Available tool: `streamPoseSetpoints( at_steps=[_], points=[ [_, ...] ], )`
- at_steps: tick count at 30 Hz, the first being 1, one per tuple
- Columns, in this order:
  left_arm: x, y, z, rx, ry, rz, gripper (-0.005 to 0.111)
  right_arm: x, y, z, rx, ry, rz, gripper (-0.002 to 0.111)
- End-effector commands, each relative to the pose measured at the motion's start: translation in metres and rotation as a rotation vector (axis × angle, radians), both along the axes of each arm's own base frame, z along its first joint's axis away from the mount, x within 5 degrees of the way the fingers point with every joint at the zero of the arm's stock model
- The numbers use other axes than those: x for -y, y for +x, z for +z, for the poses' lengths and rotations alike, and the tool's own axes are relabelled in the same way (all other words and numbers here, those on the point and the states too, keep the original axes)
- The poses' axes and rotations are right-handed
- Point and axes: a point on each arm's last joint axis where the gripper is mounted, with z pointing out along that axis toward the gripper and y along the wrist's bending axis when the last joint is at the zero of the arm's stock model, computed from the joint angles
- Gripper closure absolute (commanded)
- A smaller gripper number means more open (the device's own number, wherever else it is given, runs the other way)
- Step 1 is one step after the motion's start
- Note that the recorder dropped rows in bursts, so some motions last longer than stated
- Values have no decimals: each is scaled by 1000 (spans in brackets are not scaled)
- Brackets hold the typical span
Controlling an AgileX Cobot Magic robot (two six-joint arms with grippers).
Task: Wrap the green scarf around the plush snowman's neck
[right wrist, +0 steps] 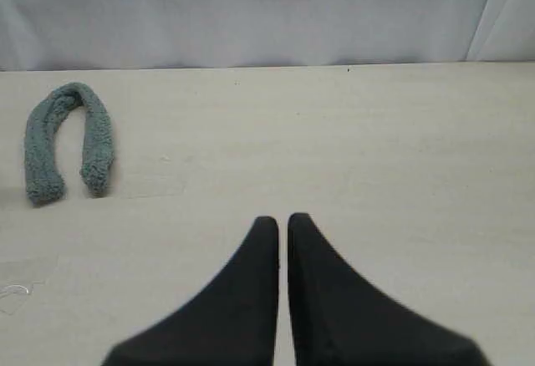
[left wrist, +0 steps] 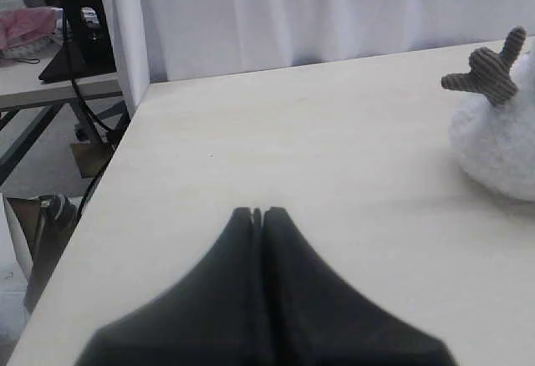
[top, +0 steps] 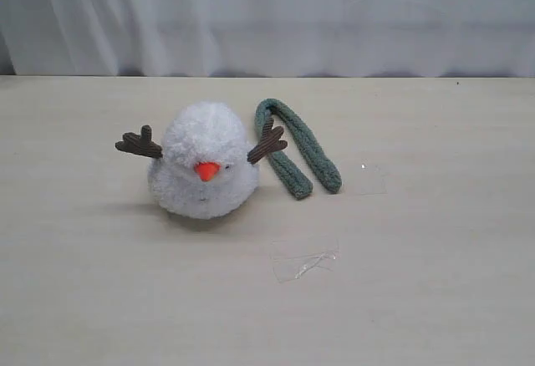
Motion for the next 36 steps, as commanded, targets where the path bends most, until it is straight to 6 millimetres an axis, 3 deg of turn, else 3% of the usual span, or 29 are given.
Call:
streamPoseSetpoints(
  at_steps=[1, 10, 11, 14, 16, 18, 21, 23, 25, 31, 36],
  points=[
    [0, 0, 0, 13, -9, -1, 107, 0, 2, 12, 139, -10, 1, 104],
    [0, 0, 0, 13, -7, -1, 107, -4, -10, 68, 782, -15, 40, 104],
    [0, 0, 0, 13, -7, -1, 107, -5, -20, 82, 972, 29, 62, 104],
    [0, 0, 0, 13, -7, -1, 107, -5, -29, 99, 1096, 205, 113, 104],
    [0, 0, 0, 13, -9, -1, 107, -6, -30, 119, 1049, 249, 132, 104],
    [0, 0, 0, 13, -9, -1, 107, -6, -23, 138, 907, 249, 114, 90],
    [0, 0, 0, 13, -9, -1, 107, -6, -7, 167, 742, 271, 98, 28],
    [0, 0, 0, 13, -9, -1, 107, -5, 7, 178, 667, 216, 79, -1],
    [0, 0, 0, 13, -9, -1, 107, -4, 23, 183, 577, 165, 57, -1],
    [0, 0, 0, 13, -9, -1, 107, 8, 85, 178, 152, 225, -102, -1],
    [0, 0, 0, 13, -9, -1, 107, 1, 128, 165, -149, 201, -36, -1]
  ],
)
